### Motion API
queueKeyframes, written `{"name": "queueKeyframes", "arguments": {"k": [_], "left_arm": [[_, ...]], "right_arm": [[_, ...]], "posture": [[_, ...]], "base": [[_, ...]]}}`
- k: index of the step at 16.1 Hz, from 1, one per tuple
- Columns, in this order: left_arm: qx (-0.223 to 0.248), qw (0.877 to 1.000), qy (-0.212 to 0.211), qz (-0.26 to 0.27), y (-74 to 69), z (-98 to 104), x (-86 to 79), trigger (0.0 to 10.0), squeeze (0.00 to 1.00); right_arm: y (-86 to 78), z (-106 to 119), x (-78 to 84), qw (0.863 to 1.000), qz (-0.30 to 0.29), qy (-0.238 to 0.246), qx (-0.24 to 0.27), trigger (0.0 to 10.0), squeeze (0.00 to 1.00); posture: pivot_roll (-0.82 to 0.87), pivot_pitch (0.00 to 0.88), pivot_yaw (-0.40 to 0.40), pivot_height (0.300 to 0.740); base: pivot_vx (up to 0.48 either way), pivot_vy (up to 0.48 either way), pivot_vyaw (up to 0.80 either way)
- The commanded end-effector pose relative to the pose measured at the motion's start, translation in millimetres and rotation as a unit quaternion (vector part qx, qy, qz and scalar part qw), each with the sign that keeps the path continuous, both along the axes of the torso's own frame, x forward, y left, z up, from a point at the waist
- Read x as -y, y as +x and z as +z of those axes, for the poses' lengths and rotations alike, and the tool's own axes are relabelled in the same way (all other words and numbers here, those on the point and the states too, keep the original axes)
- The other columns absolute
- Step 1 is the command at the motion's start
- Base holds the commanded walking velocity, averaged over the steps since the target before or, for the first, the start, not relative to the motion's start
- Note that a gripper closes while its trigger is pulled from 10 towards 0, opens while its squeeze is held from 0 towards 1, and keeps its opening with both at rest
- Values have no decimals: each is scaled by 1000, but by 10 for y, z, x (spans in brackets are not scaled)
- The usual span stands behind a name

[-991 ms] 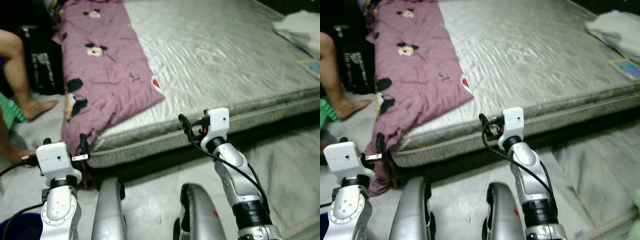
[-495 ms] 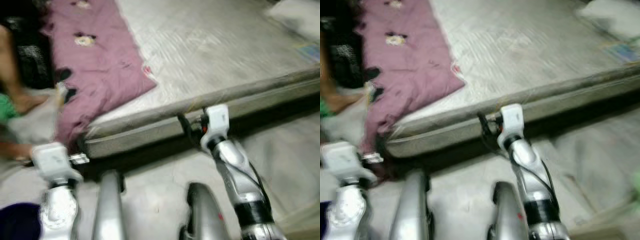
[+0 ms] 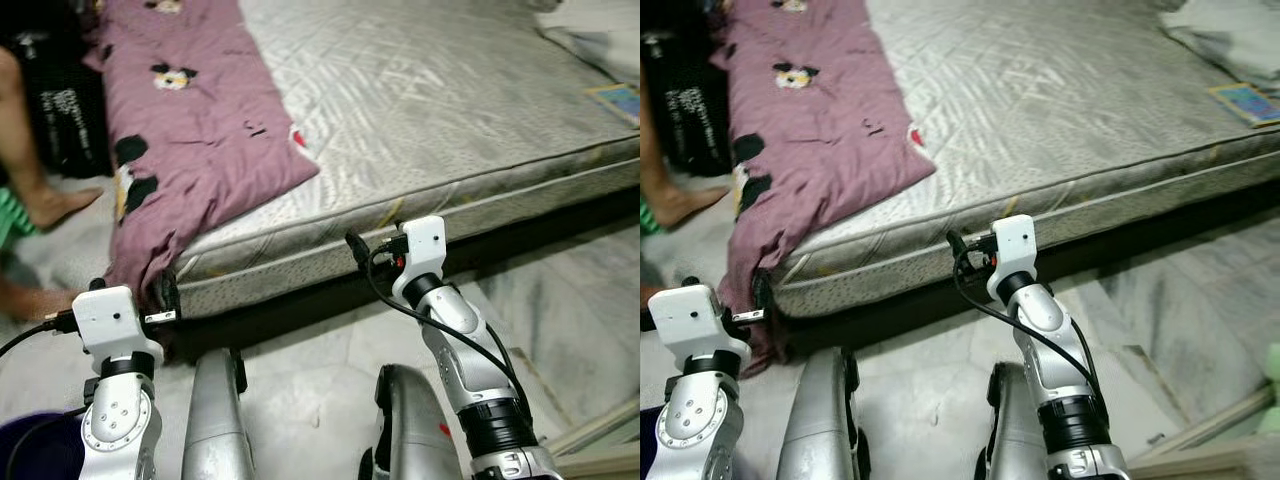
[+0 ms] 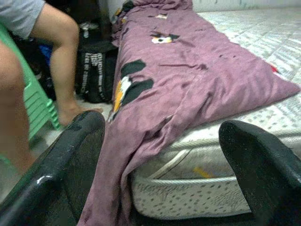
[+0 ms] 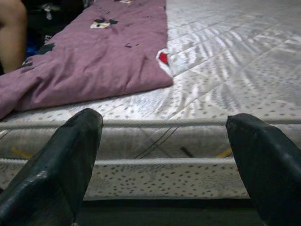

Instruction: Clean up the room

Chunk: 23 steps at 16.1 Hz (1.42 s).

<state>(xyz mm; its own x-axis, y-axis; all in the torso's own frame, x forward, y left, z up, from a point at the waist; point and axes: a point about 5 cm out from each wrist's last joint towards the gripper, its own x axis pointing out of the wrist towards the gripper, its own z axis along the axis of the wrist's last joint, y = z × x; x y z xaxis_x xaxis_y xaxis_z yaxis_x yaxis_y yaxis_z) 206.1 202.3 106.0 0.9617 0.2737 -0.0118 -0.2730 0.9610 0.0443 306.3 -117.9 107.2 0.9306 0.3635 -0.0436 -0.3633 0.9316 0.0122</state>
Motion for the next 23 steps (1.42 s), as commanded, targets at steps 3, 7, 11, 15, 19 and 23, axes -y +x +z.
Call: {"name": "queueKeyframes", "arguments": {"k": [3, 7, 11, 15, 19, 23], "left_arm": [[4, 1000, 3, -3, 8, 22, 8, 10000, 0], [-5, 1000, -1, 0, 14, 0, 4, 10000, 0], [-8, 1000, -2, 0, 22, -6, 5, 10000, 0], [-2, 1000, 0, -7, 44, 12, 23, 10000, 0], [2, 1000, -2, -16, 55, 24, 34, 10000, 0], [1, 1000, -3, -17, 62, 19, 39, 10000, 0]], "right_arm": [[-1, 37, -21, 1000, 16, -4, 15, 10000, 0], [9, 21, 1, 1000, 7, 7, 8, 10000, 0], [18, 18, 13, 1000, 3, 7, 6, 10000, 0], [0, 36, -45, 999, 25, -10, 20, 10000, 0], [21, 29, -2, 1000, 8, 4, 12, 10000, 0], [26, 26, 6, 1000, 4, 6, 10, 10000, 0]], "posture": [[0, 83, -24, 539], [0, 86, -25, 539], [-2, 91, -24, 539], [-4, 90, -23, 539], [-6, 90, -22, 539], [-5, 88, -20, 539]], "base": [[337, 0, 260], [228, 0, 505], [0, 0, 0], [0, 0, 398], [242, 0, 395], [323, 0, 0]]}}
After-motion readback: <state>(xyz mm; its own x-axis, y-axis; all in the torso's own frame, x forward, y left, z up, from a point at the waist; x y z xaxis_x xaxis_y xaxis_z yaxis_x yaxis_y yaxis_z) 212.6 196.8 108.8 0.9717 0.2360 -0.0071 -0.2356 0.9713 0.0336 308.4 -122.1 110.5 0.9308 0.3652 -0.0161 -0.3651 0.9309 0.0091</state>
